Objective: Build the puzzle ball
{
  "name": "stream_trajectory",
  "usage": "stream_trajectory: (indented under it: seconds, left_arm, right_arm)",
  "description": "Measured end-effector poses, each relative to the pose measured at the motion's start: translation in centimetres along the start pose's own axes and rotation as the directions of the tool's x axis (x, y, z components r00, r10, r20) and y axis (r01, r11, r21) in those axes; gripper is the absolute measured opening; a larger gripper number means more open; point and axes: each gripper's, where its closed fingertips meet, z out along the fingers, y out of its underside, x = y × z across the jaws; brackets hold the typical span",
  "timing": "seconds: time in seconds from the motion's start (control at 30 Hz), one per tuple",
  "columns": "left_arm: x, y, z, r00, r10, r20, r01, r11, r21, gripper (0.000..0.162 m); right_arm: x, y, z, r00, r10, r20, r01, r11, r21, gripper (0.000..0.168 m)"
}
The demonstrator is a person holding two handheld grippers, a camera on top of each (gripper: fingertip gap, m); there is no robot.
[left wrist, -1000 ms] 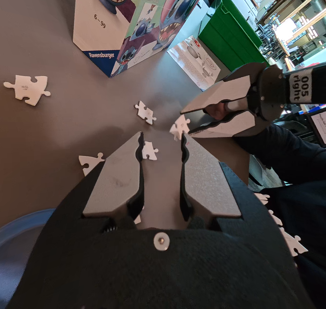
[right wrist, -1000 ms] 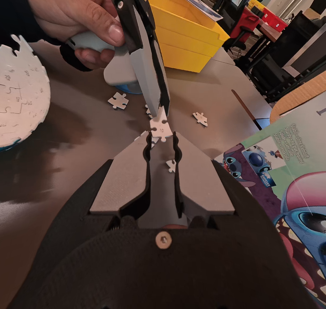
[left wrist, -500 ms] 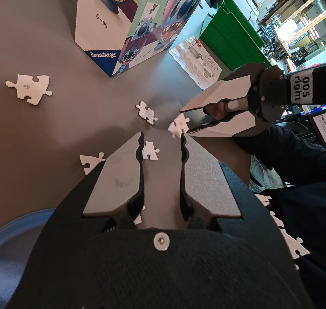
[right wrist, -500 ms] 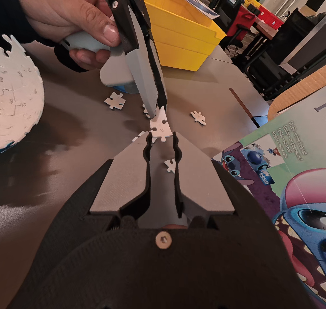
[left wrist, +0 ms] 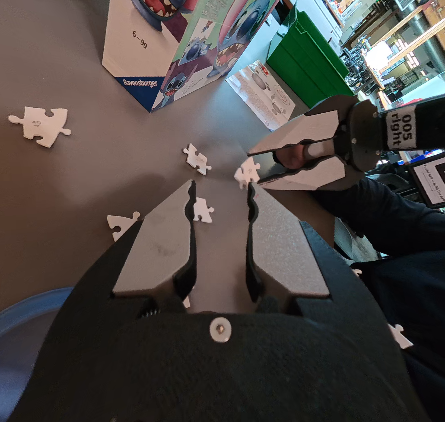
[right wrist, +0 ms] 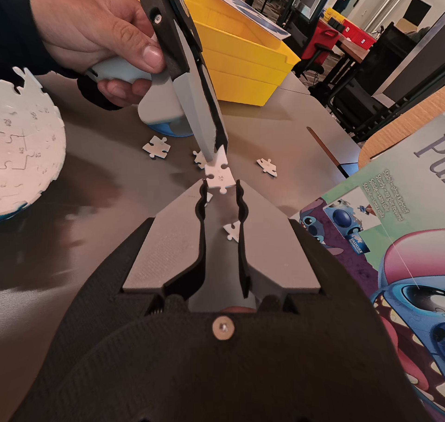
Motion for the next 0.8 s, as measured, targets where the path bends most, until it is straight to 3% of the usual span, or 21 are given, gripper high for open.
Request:
stream_trajectory:
  seconds: [0.07, 0.3, 0.33, 0.43, 0.6, 0.8]
  left_arm:
    - [0.4, 0.0, 0.0, 0.999, -0.013, -0.03, 0.013, 1.0, 0.0, 0.038]
    - [2.0, 0.4, 0.1, 0.992, -0.01, -0.125, 0.006, 1.0, -0.027, 0.003]
    - [1.8, 0.5, 0.1, 0.994, 0.001, -0.109, -0.005, 0.999, -0.037, 0.0]
    - [1.8, 1.3, 0.2, 0.995, 0.036, -0.094, -0.044, 0.995, -0.085, 0.0]
    - [2.4, 2.4, 0.3, 0.987, 0.129, -0.094, -0.143, 0.976, -0.163, 0.0]
    - [2.7, 4.0, 0.4, 0.952, 0.298, -0.071, -0.306, 0.915, -0.264, 0.0]
  right_arm:
    - [-0.1, -0.2, 0.1, 1.0, -0.007, -0.007, 0.007, 1.0, 0.007, 0.021]
    - [-0.9, -0.1, 0.7, 0.999, -0.03, 0.011, 0.03, 1.0, -0.006, 0.02]
    - [-1.0, 0.1, 0.7, 0.999, -0.032, 0.019, 0.032, 0.999, -0.01, 0.011]
    - [-1.2, 0.4, 0.6, 0.998, -0.02, 0.053, 0.021, 1.0, -0.017, 0.012]
    - [-2.2, 0.3, 0.4, 0.965, 0.151, 0.215, -0.154, 0.988, -0.005, 0.022]
    - [-4.4, 1.1, 0.9, 0.905, 0.236, 0.355, -0.221, 0.972, -0.083, 0.004]
